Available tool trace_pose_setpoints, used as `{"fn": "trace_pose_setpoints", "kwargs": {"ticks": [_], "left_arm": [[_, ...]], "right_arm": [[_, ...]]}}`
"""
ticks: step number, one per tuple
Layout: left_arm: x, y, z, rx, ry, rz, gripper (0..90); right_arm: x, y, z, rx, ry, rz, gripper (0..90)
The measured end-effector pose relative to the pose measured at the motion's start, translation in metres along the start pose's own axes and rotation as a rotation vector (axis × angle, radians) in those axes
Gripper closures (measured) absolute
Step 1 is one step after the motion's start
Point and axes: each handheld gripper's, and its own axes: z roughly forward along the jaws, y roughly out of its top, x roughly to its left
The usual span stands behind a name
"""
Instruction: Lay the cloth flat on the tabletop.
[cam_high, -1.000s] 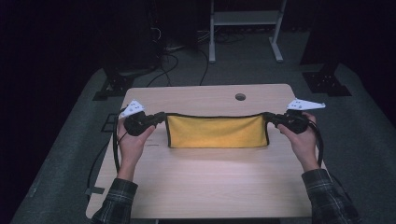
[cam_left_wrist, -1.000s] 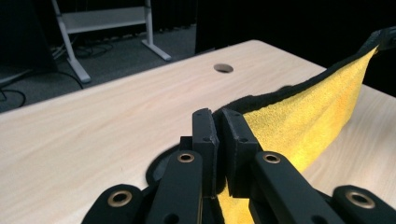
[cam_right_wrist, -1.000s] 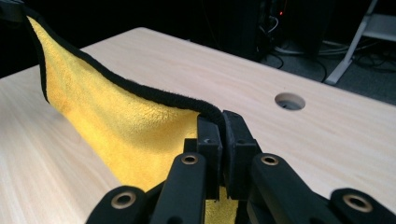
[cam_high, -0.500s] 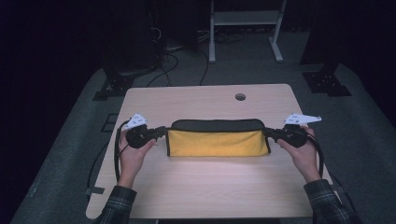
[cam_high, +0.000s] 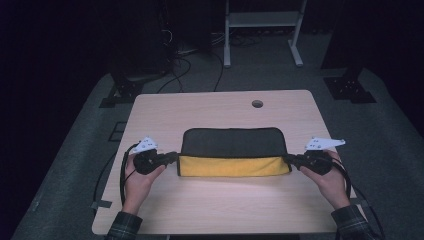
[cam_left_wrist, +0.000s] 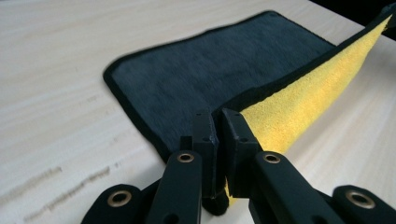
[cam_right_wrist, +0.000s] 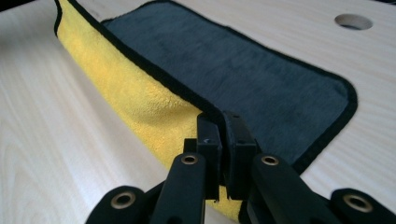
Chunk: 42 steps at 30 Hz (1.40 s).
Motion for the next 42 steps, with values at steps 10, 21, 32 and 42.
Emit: {"fn": "trace_pose_setpoints", "kwargs": {"ticks": [10,21,32,42], "left_arm": [[-0.014,-0.024,-0.009,0.061,-0.037,0.000,84.0],[-0.028,-0.050,-0.019,0.131,-0.087,-0.005,83.7],[-0.039,-0.069,-0.022,0.211,-0.096,0.002,73.2],[-0.035,-0.068,-0.041,0.131,-0.048,-0.017,51.9]], "right_arm": [[0.013,-0.019,-0.006,0.054,0.036,-0.011,84.8],[0.027,-0.042,-0.014,0.108,0.081,-0.019,81.9],[0.038,-0.061,-0.016,0.178,0.105,-0.028,65.9],[0.032,-0.060,-0.047,0.050,0.088,0.000,50.4]]}}
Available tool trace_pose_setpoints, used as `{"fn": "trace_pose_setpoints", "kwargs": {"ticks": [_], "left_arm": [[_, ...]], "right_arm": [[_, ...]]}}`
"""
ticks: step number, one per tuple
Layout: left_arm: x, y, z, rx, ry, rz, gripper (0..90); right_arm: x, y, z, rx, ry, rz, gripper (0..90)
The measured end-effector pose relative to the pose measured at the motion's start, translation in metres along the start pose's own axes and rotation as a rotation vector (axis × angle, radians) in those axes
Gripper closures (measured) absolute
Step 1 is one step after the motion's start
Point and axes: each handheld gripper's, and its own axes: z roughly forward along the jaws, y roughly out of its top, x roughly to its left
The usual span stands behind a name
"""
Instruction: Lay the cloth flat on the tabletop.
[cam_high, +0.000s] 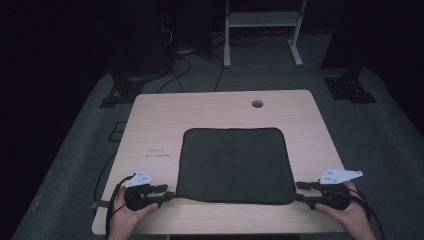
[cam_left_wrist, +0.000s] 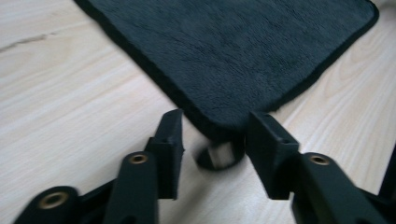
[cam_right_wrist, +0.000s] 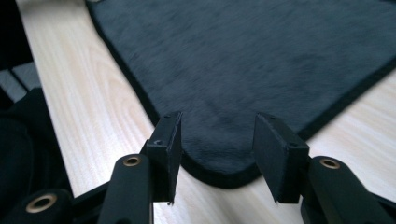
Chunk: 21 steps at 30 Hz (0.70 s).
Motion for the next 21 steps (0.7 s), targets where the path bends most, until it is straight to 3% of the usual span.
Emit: {"fn": "trace_pose_setpoints", "kwargs": {"ticks": [3,4,5,7,8,9,10,11,13,16,17,21], "left_arm": [[0.004,0.003,-0.010,-0.042,0.033,-0.005,49.8],[0.005,0.003,-0.012,-0.051,0.043,-0.013,48.7],[0.007,0.003,-0.013,-0.058,0.048,-0.020,46.3],[0.010,0.004,-0.012,-0.056,0.059,-0.019,45.8],[0.013,0.005,-0.009,-0.056,0.073,-0.023,45.5],[0.013,0.005,-0.009,-0.056,0.073,-0.023,45.1],[0.016,0.009,-0.006,-0.055,0.084,-0.022,44.1],[0.016,0.009,-0.006,-0.055,0.084,-0.022,43.7],[0.019,0.012,-0.001,-0.059,0.079,-0.031,45.9],[0.024,0.016,0.005,-0.052,0.087,-0.034,46.7],[0.026,0.019,0.009,-0.047,0.110,-0.025,46.4],[0.029,0.026,0.019,-0.045,0.136,-0.019,44.5]], "right_arm": [[-0.006,0.000,-0.001,-0.010,-0.030,0.018,48.1],[-0.011,0.000,0.000,-0.011,-0.054,0.029,47.3],[-0.021,0.002,0.002,-0.009,-0.114,0.052,46.5],[-0.025,0.004,0.004,-0.011,-0.137,0.058,46.1],[-0.035,0.006,0.008,-0.010,-0.177,0.072,43.4],[-0.035,0.006,0.008,-0.010,-0.177,0.072,43.4],[-0.044,0.007,0.012,-0.007,-0.216,0.080,41.5],[-0.044,0.007,0.012,-0.007,-0.216,0.080,41.5],[-0.059,0.009,0.017,-0.003,-0.260,0.096,39.6],[-0.070,0.009,0.022,-0.006,-0.290,0.111,39.4],[-0.073,0.009,0.024,-0.005,-0.299,0.118,39.4],[-0.083,0.006,0.033,0.032,-0.341,0.118,37.6]]}}
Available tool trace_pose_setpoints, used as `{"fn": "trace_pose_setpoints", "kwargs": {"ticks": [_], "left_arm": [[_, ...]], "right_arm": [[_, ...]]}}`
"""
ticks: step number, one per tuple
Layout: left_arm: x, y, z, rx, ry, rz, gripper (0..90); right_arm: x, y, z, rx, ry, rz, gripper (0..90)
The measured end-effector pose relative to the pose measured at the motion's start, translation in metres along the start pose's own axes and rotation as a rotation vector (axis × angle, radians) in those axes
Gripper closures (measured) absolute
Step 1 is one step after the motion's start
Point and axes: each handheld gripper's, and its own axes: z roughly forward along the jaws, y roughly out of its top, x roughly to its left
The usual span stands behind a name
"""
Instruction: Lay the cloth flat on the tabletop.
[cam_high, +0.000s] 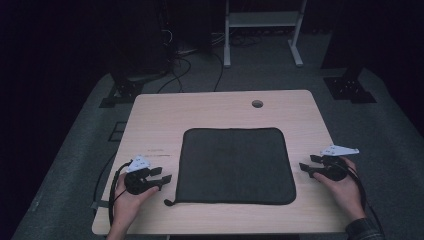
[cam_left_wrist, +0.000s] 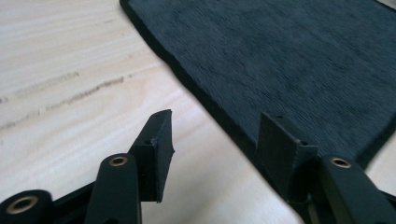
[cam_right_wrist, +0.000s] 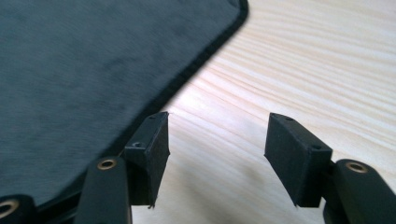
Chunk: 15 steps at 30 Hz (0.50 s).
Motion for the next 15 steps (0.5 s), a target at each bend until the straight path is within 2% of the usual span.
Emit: {"fn": "trace_pose_setpoints", "kwargs": {"ticks": [8,13,15], "left_arm": [[0.007,0.019,0.018,-0.013,0.040,-0.007,39.2],[0.013,0.031,0.032,-0.018,0.066,-0.016,37.9],[0.016,0.035,0.039,-0.006,0.080,-0.004,37.4]], "right_arm": [[-0.003,-0.004,0.008,0.043,-0.027,0.003,33.7],[-0.002,-0.005,0.011,0.022,-0.025,0.002,30.3],[-0.001,-0.004,0.012,0.024,-0.028,0.002,29.2]]}}
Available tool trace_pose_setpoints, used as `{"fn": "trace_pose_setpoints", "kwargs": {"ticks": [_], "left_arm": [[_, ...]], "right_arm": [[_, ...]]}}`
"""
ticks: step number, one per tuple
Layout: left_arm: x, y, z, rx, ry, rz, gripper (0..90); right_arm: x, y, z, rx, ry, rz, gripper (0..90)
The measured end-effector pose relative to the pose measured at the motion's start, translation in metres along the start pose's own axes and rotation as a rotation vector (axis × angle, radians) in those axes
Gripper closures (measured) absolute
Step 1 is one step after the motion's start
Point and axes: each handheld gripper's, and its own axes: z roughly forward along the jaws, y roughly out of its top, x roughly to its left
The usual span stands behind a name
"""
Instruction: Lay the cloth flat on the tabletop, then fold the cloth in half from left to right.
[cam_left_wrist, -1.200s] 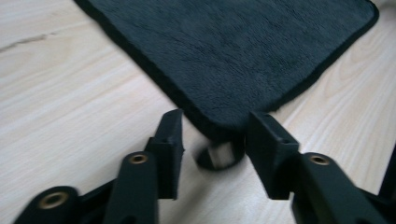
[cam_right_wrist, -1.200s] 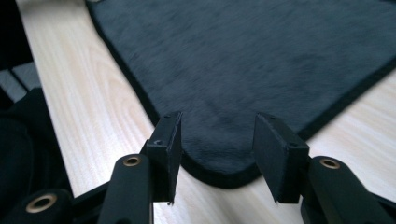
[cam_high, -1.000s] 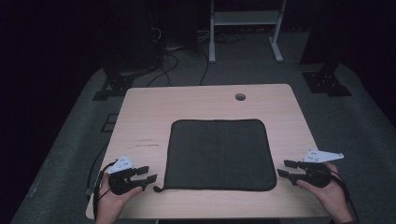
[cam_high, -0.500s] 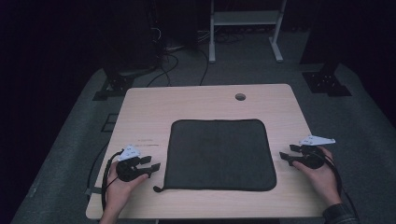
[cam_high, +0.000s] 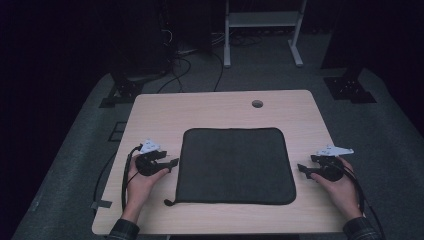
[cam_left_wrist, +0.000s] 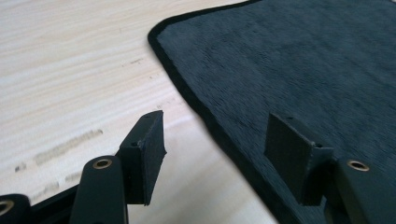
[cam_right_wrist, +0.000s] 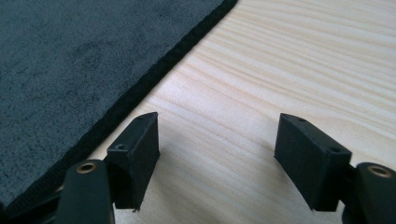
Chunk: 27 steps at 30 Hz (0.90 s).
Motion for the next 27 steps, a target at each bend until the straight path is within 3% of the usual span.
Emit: {"fn": "trace_pose_setpoints", "kwargs": {"ticks": [6,15,19,27], "left_arm": [[0.003,0.005,0.015,0.000,0.013,0.001,39.1],[0.006,0.009,0.041,0.065,0.053,0.021,40.7],[0.006,0.008,0.047,0.090,0.069,0.038,42.3],[0.005,0.006,0.051,0.107,0.063,0.040,44.4]], "right_arm": [[0.000,0.000,0.000,0.000,-0.002,0.000,29.1],[0.000,0.000,0.000,0.000,0.001,0.000,28.2],[0.000,0.000,0.000,0.001,0.003,-0.001,27.8],[0.000,0.000,0.000,0.002,0.004,-0.002,27.6]]}}
